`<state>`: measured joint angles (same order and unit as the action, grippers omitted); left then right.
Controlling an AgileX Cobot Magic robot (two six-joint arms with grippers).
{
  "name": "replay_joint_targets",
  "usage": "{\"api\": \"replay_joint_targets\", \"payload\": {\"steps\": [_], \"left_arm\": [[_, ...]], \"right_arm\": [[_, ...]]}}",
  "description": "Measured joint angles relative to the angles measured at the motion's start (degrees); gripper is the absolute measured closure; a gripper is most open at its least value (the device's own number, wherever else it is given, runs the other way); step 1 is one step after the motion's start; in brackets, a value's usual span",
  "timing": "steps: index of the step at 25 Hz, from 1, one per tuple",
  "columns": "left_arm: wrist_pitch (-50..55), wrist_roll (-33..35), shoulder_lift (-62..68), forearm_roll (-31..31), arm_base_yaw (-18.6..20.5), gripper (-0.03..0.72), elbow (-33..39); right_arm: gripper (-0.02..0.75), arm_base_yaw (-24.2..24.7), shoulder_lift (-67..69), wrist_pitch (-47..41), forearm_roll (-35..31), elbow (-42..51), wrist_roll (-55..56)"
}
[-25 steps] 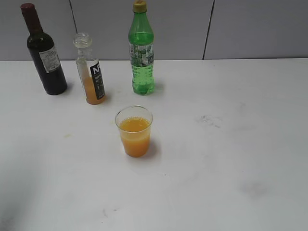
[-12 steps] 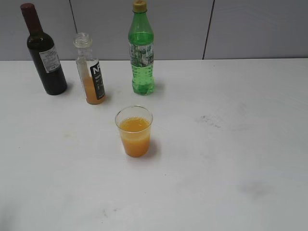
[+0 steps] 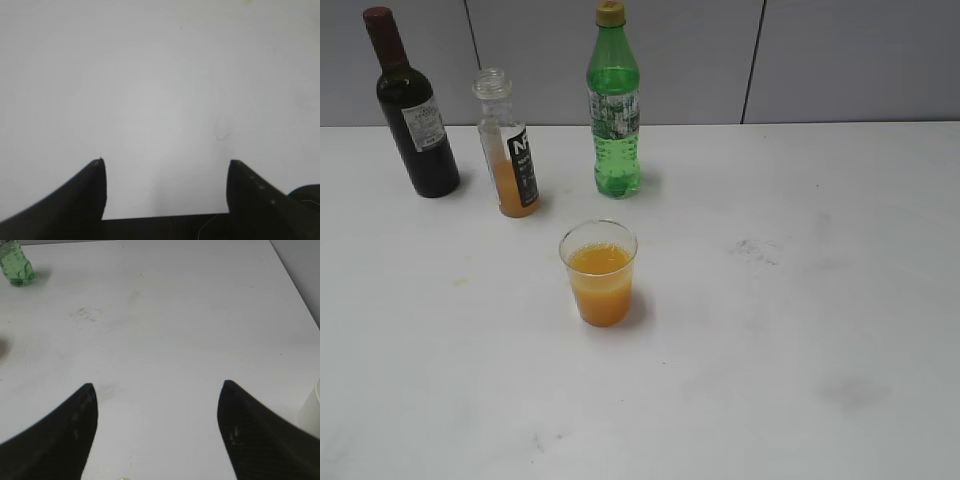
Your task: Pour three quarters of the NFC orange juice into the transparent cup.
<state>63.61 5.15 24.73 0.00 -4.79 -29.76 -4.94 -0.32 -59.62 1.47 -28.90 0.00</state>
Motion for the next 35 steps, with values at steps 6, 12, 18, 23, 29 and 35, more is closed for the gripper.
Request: {"api": "replay_joint_targets", "payload": {"steps": [6, 12, 18, 23, 29, 35], "left_arm": [[-0.53, 0.00, -7.08, -0.49, 0.00, 0.115, 1.30], [-0.99, 0.00, -13.32, -1.27, 0.00, 0.115, 1.97], [-0.99, 0.00, -20.89, -1.33, 0.00, 0.115, 1.97], [-0.88, 0.00, -24.87, -1.33, 0.00, 0.125, 2.02], [-0.88, 0.00, -25.05, -1.38, 0.00, 0.137, 2.02], [-0.88, 0.00, -25.05, -1.38, 0.00, 0.142, 2.02]], "right_arm": [[0.166, 0.00, 0.00, 0.00, 0.00, 0.00, 0.00], [0.166, 0.00, 0.00, 0.00, 0.00, 0.00, 0.00], [0.166, 0.00, 0.00, 0.00, 0.00, 0.00, 0.00], [0.166, 0.00, 0.00, 0.06, 0.00, 0.00, 0.00], [0.166, 0.00, 0.00, 0.06, 0.00, 0.00, 0.00], [0.166, 0.00, 0.00, 0.06, 0.00, 0.00, 0.00]]}}
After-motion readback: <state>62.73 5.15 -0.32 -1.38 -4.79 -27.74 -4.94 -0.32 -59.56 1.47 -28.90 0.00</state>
